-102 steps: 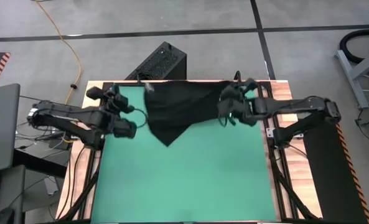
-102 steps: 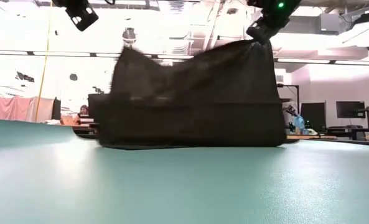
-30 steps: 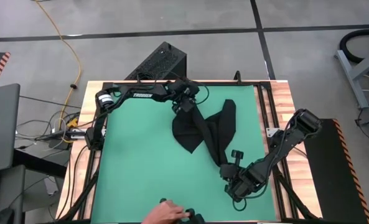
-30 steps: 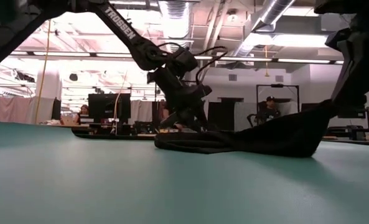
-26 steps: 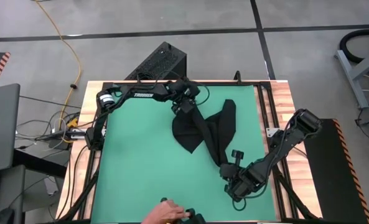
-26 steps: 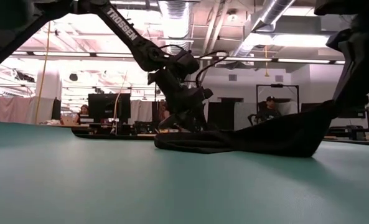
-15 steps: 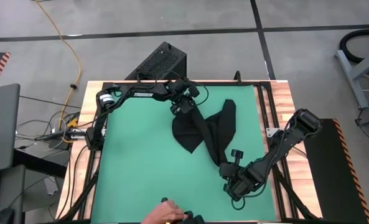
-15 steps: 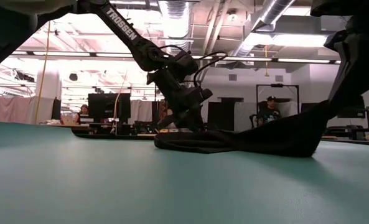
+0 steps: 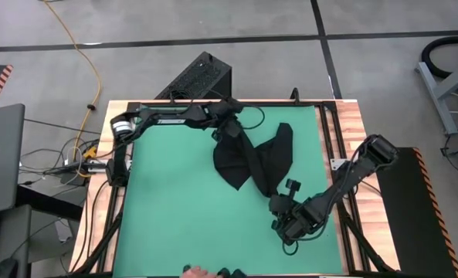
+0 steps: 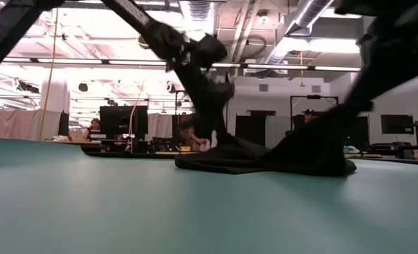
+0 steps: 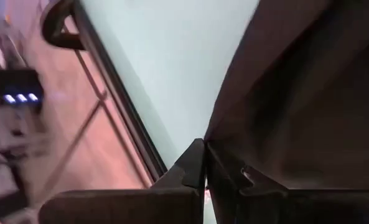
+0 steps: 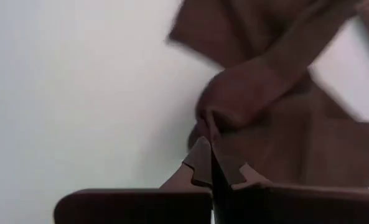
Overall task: Roll towel
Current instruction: Fold the brown towel
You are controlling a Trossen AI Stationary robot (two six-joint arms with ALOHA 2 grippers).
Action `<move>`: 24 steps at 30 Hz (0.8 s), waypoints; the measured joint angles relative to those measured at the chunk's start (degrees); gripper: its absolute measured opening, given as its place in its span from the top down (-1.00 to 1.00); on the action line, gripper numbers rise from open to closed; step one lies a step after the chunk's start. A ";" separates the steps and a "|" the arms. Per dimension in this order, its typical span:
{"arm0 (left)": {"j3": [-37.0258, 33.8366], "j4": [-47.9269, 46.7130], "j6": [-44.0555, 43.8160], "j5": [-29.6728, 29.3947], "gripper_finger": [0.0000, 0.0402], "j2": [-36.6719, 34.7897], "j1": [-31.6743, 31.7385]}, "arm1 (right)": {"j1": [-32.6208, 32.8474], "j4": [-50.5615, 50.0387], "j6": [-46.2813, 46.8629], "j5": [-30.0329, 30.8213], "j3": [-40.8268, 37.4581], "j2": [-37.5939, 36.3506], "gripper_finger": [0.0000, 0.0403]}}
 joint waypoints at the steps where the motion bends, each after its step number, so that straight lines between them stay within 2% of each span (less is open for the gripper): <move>1: 0.01 -2.01 -2.81 0.06 1.00 -1.81 -0.48 | -0.42 -1.21 0.27 1.75 0.53 -0.02 0.97; 6: 0.01 -11.20 -16.38 -1.53 1.00 -11.73 -2.16 | -3.53 -12.20 2.23 11.42 4.60 -0.04 0.97; 10: 0.01 -17.67 -23.64 -3.75 1.00 -18.71 -3.20 | -7.15 -22.14 3.23 19.00 9.77 -0.04 0.97; 16: 0.01 -24.62 -27.55 -13.31 1.00 -26.97 -4.85 | -14.17 -35.74 2.46 27.65 19.60 -0.08 0.98; 19: 0.01 -25.28 -29.78 -13.94 1.00 -30.85 -4.84 | -18.40 -40.26 -0.99 30.92 24.66 -0.09 0.98; 21: 0.01 -25.29 -30.45 -13.95 1.00 -33.32 -4.46 | -21.68 -40.25 -6.41 33.57 27.72 -0.63 0.99; 24: -0.03 -25.28 -30.68 -13.89 1.00 -36.36 -3.07 | -27.59 -39.59 -15.12 34.08 31.99 -2.14 0.99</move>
